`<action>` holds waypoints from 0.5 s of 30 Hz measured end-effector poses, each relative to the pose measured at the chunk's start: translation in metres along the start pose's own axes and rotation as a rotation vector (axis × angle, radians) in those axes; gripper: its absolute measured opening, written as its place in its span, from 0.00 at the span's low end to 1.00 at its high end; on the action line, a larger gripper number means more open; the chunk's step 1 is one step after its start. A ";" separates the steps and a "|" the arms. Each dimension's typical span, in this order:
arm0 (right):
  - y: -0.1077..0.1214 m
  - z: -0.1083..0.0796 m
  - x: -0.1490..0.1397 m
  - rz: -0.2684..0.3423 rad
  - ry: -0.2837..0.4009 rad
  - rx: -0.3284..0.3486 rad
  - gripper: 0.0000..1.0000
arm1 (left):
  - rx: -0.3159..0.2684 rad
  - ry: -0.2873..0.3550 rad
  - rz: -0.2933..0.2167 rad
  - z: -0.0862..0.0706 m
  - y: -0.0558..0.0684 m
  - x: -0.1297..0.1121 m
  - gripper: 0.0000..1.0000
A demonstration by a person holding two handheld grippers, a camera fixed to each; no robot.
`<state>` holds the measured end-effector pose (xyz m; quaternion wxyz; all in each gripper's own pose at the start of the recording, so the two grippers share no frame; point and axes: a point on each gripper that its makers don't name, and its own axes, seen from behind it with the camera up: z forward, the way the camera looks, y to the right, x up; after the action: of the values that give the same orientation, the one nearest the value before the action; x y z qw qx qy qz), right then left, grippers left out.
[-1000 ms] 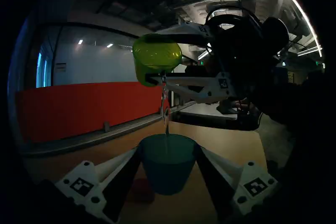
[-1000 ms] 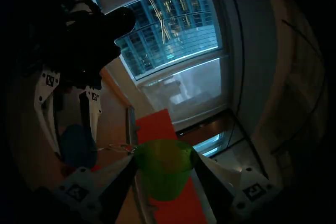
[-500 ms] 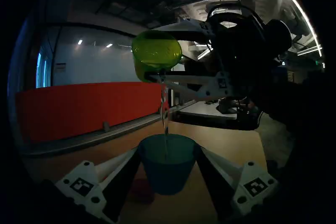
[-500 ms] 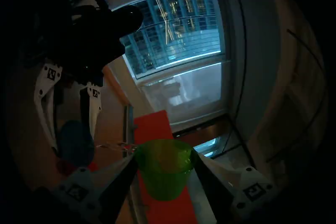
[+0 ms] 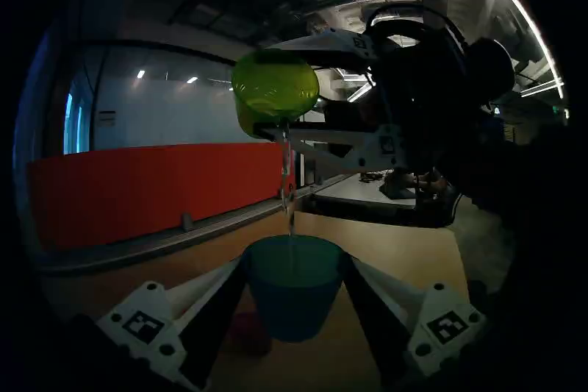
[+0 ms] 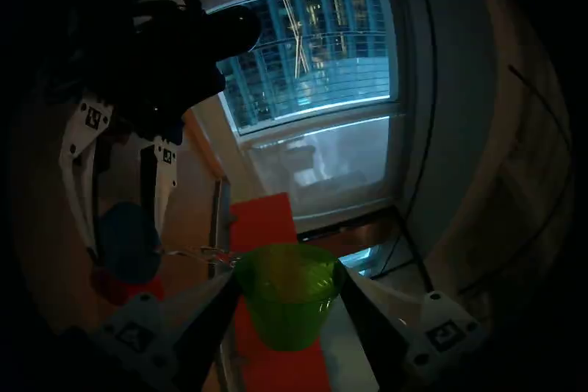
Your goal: Pour water
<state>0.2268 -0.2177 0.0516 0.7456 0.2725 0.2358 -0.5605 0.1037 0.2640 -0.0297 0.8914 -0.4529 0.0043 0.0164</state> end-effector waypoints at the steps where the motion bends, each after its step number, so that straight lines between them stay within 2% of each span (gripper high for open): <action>1: 0.000 0.000 0.000 -0.004 0.000 -0.001 0.91 | 0.000 0.000 0.000 0.000 0.000 0.000 0.89; 15: 0.003 0.002 0.006 -0.062 0.004 -0.014 0.91 | -0.002 0.005 -0.002 0.001 0.001 0.000 0.89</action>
<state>0.2319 -0.2223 0.0493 0.7292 0.2608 0.2495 -0.5813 0.1034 0.2656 -0.0300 0.8909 -0.4538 0.0060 0.0144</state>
